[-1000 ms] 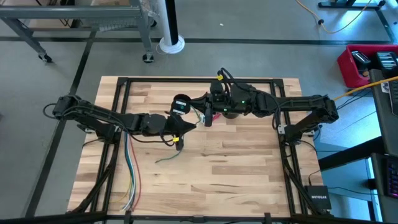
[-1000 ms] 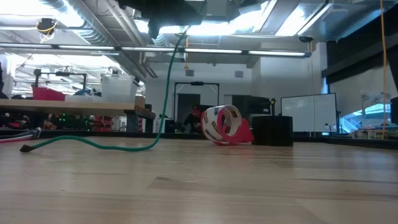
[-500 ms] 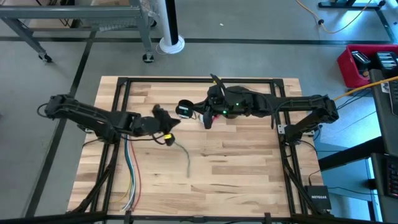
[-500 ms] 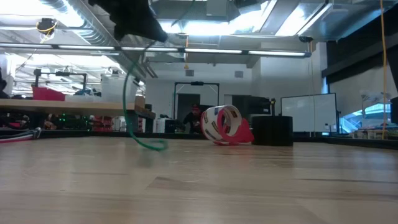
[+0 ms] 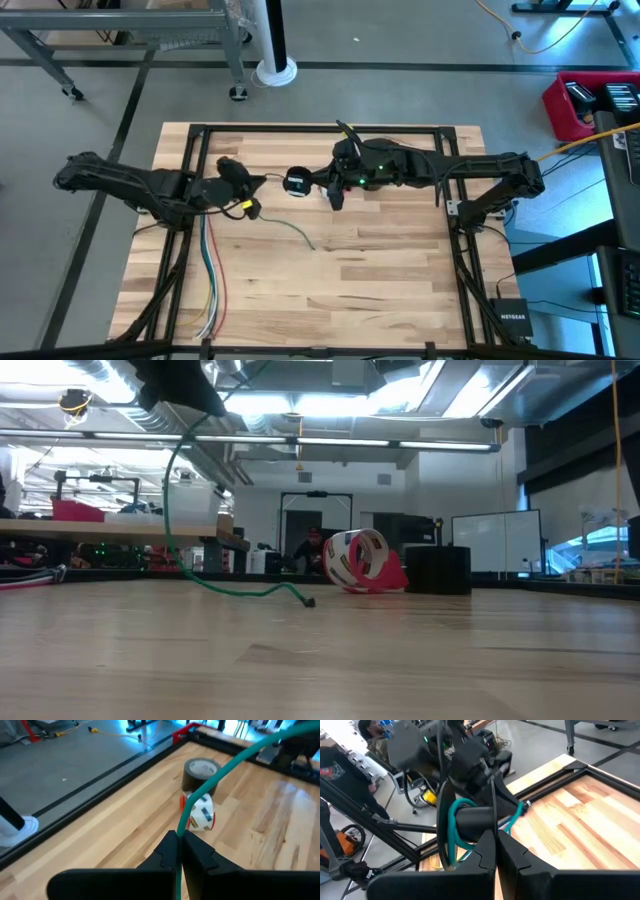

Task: Coil cords
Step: Coil the green wire on the spool

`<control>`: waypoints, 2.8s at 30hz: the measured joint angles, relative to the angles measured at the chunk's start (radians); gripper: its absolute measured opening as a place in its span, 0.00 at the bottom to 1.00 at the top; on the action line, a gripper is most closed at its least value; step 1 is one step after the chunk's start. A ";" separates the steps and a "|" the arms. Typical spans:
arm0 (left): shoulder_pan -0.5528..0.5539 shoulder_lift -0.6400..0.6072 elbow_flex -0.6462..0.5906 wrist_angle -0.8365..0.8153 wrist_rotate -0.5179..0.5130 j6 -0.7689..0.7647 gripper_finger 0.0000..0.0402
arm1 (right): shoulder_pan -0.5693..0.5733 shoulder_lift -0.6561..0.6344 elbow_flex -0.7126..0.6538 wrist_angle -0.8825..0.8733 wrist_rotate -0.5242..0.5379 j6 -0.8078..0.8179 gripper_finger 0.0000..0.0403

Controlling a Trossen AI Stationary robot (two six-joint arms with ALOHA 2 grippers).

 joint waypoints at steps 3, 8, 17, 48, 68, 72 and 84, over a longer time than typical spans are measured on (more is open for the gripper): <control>0.000 -0.025 0.000 0.010 -0.009 0.005 0.00 | 0.000 0.000 0.000 -0.032 0.000 0.000 0.00; 0.000 -0.061 0.000 0.015 -0.024 0.001 0.00 | 0.000 0.000 0.000 -0.100 0.008 0.008 0.00; 0.000 -0.074 0.000 0.174 -0.038 0.059 0.00 | -0.001 0.007 0.000 -0.119 0.008 0.022 0.00; 0.000 0.053 0.001 0.557 0.226 0.048 0.00 | -0.002 0.124 -0.001 0.048 0.284 0.018 0.00; 0.001 0.199 0.001 0.579 0.298 0.014 0.00 | -0.001 0.141 0.000 0.243 0.268 0.018 0.00; 0.001 0.195 0.002 0.484 0.291 -0.033 0.00 | 0.000 0.118 0.010 0.192 0.262 -0.004 0.00; 0.000 0.192 0.002 0.396 0.228 0.006 0.00 | -0.001 0.052 0.025 0.016 0.176 0.023 0.00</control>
